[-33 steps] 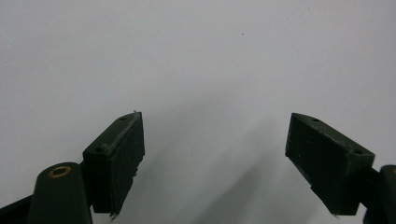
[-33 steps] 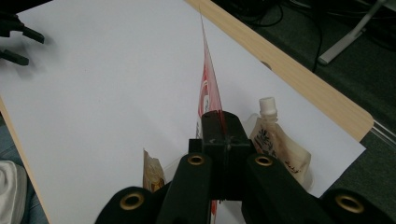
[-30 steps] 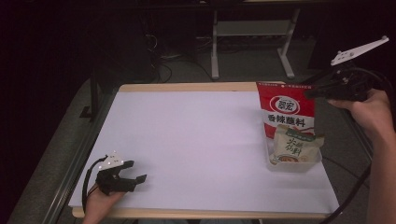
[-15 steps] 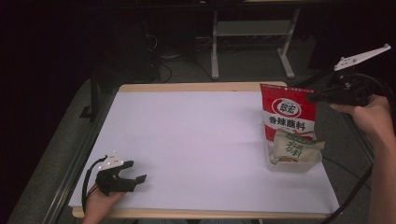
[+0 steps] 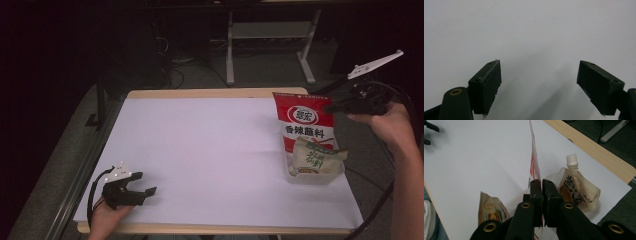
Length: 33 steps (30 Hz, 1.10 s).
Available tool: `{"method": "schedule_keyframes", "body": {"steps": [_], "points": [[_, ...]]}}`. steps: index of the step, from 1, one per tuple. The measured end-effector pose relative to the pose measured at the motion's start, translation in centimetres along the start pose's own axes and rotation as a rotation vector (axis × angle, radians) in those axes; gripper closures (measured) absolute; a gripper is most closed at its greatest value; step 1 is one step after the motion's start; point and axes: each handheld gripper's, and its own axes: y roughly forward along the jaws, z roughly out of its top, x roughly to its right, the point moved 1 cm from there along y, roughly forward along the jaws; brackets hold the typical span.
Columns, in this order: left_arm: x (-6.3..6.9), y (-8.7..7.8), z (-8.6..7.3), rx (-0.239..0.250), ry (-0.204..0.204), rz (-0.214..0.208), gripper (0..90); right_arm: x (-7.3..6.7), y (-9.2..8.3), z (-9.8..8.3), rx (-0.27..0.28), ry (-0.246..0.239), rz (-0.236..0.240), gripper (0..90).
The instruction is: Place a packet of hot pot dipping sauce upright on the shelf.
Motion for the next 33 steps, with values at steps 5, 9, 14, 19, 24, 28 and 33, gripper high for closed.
{"method": "schedule_keyframes", "body": {"steps": [5, 9, 14, 19, 24, 28, 33], "points": [[0.0, 0.0, 0.1, 0.002, -0.001, 0.003, 19.4, 0.2, 0.1, -0.4, -0.001, 0.019, 0.007, 85.1], [0.1, 0.0, 0.1, -0.002, 0.007, 0.002, 19.4, 0.2, 0.2, -0.7, -0.026, 0.013, 0.002, 88.0], [0.1, 0.1, 0.1, 0.001, 0.004, 0.001, 19.4, 0.6, 0.2, -1.6, -0.029, 0.042, 0.007, 88.9], [0.1, 0.0, 0.1, 0.002, -0.002, 0.004, 19.5, 1.3, -0.2, -2.7, -0.021, 0.081, 0.007, 89.0], [0.1, 0.0, 0.0, -0.002, 0.002, 0.004, 19.5, 1.6, -0.2, -3.1, -0.001, 0.100, 0.010, 87.6], [0.1, 0.0, 0.0, -0.003, 0.002, 0.004, 19.4, 1.5, -0.3, -2.4, 0.010, 0.095, -0.003, 80.6], [0.1, 0.0, 0.1, -0.004, 0.002, 0.003, 19.5, 1.3, -0.6, -1.3, 0.036, 0.103, -0.018, 74.2]]}}
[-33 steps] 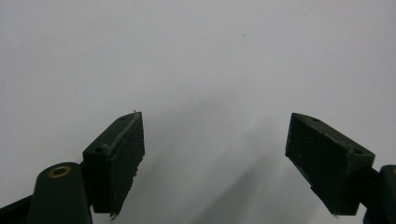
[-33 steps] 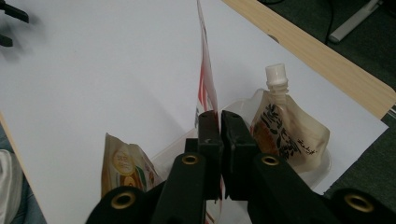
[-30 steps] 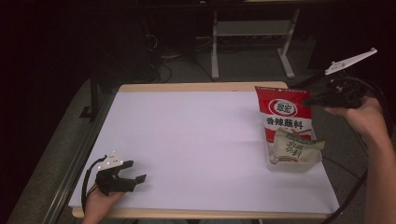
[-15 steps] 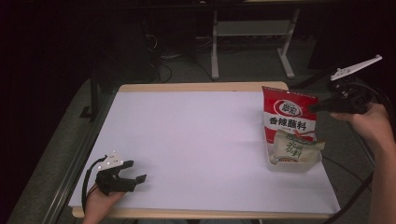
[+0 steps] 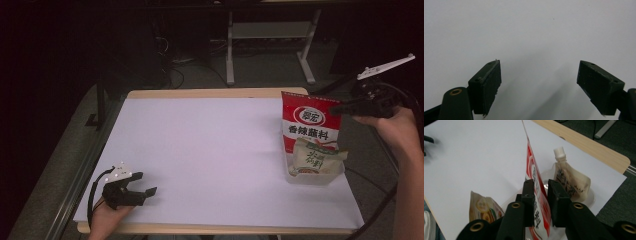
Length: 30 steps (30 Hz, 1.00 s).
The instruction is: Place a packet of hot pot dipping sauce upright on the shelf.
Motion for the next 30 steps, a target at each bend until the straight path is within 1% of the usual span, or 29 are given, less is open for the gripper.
{"method": "schedule_keyframes", "body": {"steps": [2, 8, 9, 10, 11, 13, 16, 21, 23, 24, 28, 29, 30], "points": [[0.0, 0.0, 0.0, 0.004, -0.007, -0.001, 19.4, -0.2, -0.2, 0.5, 0.009, -0.004, -0.006, 72.4], [0.0, 0.0, 0.0, 0.005, -0.008, -0.005, 19.4, -0.9, -0.6, 2.3, 0.046, -0.013, -0.017, 68.1], [0.0, 0.0, 0.0, 0.006, -0.008, -0.005, 19.3, -1.2, -0.6, 3.0, 0.047, -0.025, -0.023, 66.6], [0.0, 0.0, 0.0, 0.005, -0.007, -0.005, 19.3, -1.4, -0.6, 3.4, 0.048, -0.032, -0.020, 66.3], [0.0, 0.0, 0.0, 0.005, -0.007, -0.005, 19.3, -1.4, -0.6, 3.4, 0.048, -0.032, -0.020, 66.3], [0.0, 0.0, 0.0, 0.005, -0.006, -0.006, 19.3, -1.8, -0.4, 4.0, 0.054, -0.045, -0.015, 64.7], [0.0, 0.0, 0.0, 0.002, -0.005, -0.006, 19.0, -2.4, 0.0, 4.8, 0.068, -0.058, 0.001, 62.5], [0.0, 0.0, 0.0, 0.003, 0.001, -0.008, 18.8, -3.6, 1.1, 6.0, 0.071, -0.088, 0.026, 58.5], [0.0, 0.0, 0.1, 0.004, 0.006, -0.008, 18.7, -4.3, 1.8, 6.7, 0.078, -0.101, 0.050, 56.5], [0.0, 0.0, 0.0, 0.007, 0.002, -0.009, 18.7, -4.3, 1.8, 6.7, 0.078, -0.101, 0.050, 56.5], [0.1, -0.1, 0.0, 0.008, 0.000, -0.009, 18.7, -5.1, 2.8, 7.2, 0.081, -0.118, 0.075, 54.5], [0.1, -0.1, 0.0, 0.008, 0.001, -0.010, 18.7, -5.6, 3.2, 7.5, 0.080, -0.121, 0.087, 54.5], [0.1, -0.1, 0.0, 0.009, 0.001, -0.010, 18.7, -5.6, 3.2, 7.5, 0.080, -0.121, 0.087, 54.5]]}}
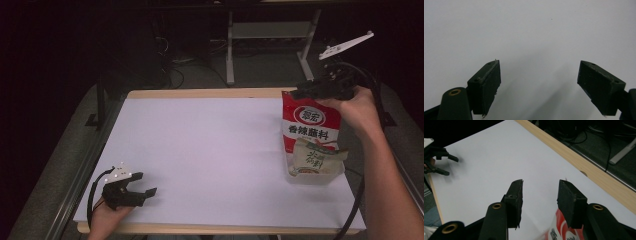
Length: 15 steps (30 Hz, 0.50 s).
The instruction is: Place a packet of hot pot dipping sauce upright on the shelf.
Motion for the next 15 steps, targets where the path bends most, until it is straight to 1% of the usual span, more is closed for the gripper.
{"method": "schedule_keyframes", "body": {"steps": [2, 3, 6, 10, 15], "points": [[0.0, 0.0, 0.0, 0.002, -0.002, -0.001, 18.7, -0.3, 0.4, 0.3, 0.000, -0.007, 0.010, 53.8], [0.0, -0.1, 0.0, -0.003, 0.002, 0.000, 18.7, -0.7, 0.8, 0.5, 0.006, -0.014, 0.023, 53.5], [0.0, -0.1, -0.1, 0.001, 0.001, 0.001, 18.7, -1.0, 1.3, 0.8, 0.009, -0.016, 0.035, 52.7], [-0.1, -0.3, -0.2, 0.003, -0.003, 0.005, 18.7, -1.5, 2.2, 1.0, 0.008, -0.034, 0.058, 52.0], [0.0, -0.3, -0.3, 0.002, -0.006, 0.006, 18.7, -2.0, 3.2, 1.0, 0.002, -0.035, 0.079, 50.9]]}}
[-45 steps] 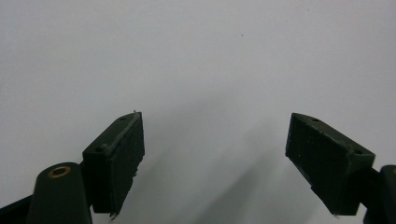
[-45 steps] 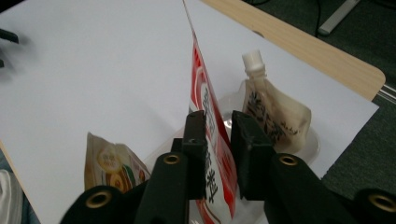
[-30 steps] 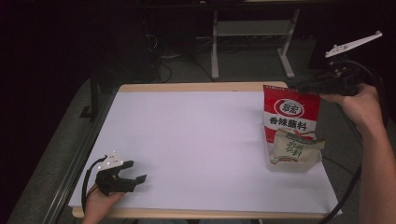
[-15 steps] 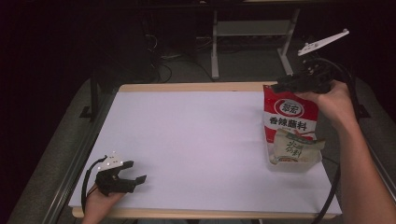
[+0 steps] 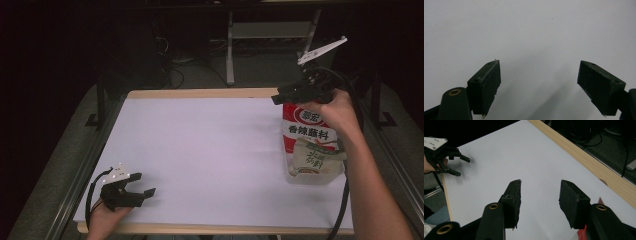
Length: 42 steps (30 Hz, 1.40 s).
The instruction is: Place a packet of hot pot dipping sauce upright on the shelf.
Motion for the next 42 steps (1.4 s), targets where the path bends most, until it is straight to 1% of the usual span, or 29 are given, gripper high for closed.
{"method": "schedule_keyframes", "body": {"steps": [3, 9, 13, 15, 17, 19, 23, 30, 35, 36, 37, 38, 39, 42], "points": [[0.0, 0.0, 0.0, 0.002, -0.002, 0.001, 18.7, -0.3, 0.5, -0.1, 0.002, 0.004, 0.013, 50.1], [0.0, 0.0, 0.0, -0.002, 0.010, -0.002, 18.7, -1.1, 1.2, -0.5, 0.006, -0.002, 0.034, 48.2], [0.0, 0.0, 0.0, -0.004, 0.014, -0.003, 18.7, -2.1, 1.7, -0.8, 0.010, -0.004, 0.049, 47.7], [0.0, -0.1, 0.0, 0.000, 0.013, -0.002, 18.7, -2.4, 2.0, -0.9, 0.007, -0.014, 0.053, 47.3], [0.1, -0.1, 0.0, 0.000, 0.012, -0.002, 18.7, -3.1, 2.4, -1.3, 0.007, -0.014, 0.075, 47.0], [0.1, -0.1, 0.0, -0.001, 0.012, -0.002, 18.7, -3.3, 2.6, -1.5, 0.006, -0.016, 0.078, 46.8], [0.1, -0.1, 0.0, -0.001, 0.012, -0.003, 18.7, -4.1, 3.3, -2.2, 0.005, -0.020, 0.097, 46.4], [0.1, -0.1, 0.0, -0.002, 0.013, -0.001, 18.7, -6.0, 4.4, -3.3, 0.001, -0.032, 0.122, 45.5], [0.2, -0.1, -0.1, -0.002, 0.006, -0.001, 18.7, -7.4, 5.4, -4.1, -0.001, -0.044, 0.138, 44.8], [0.2, -0.1, -0.1, -0.004, 0.008, -0.002, 18.7, -7.9, 5.8, -4.5, -0.003, -0.051, 0.146, 44.7], [0.2, -0.2, -0.1, -0.004, 0.008, -0.002, 18.7, -7.9, 5.8, -4.5, -0.003, -0.051, 0.146, 44.7], [0.1, -0.2, -0.1, -0.004, 0.011, -0.001, 18.7, -8.4, 6.2, -4.8, -0.007, -0.053, 0.158, 44.6], [0.2, -0.2, -0.1, -0.002, 0.009, -0.001, 18.7, -8.4, 6.2, -4.8, -0.007, -0.053, 0.158, 44.6], [0.1, -0.3, -0.1, -0.002, 0.015, 0.002, 18.7, -9.0, 6.9, -5.4, -0.012, -0.051, 0.173, 44.1]]}}
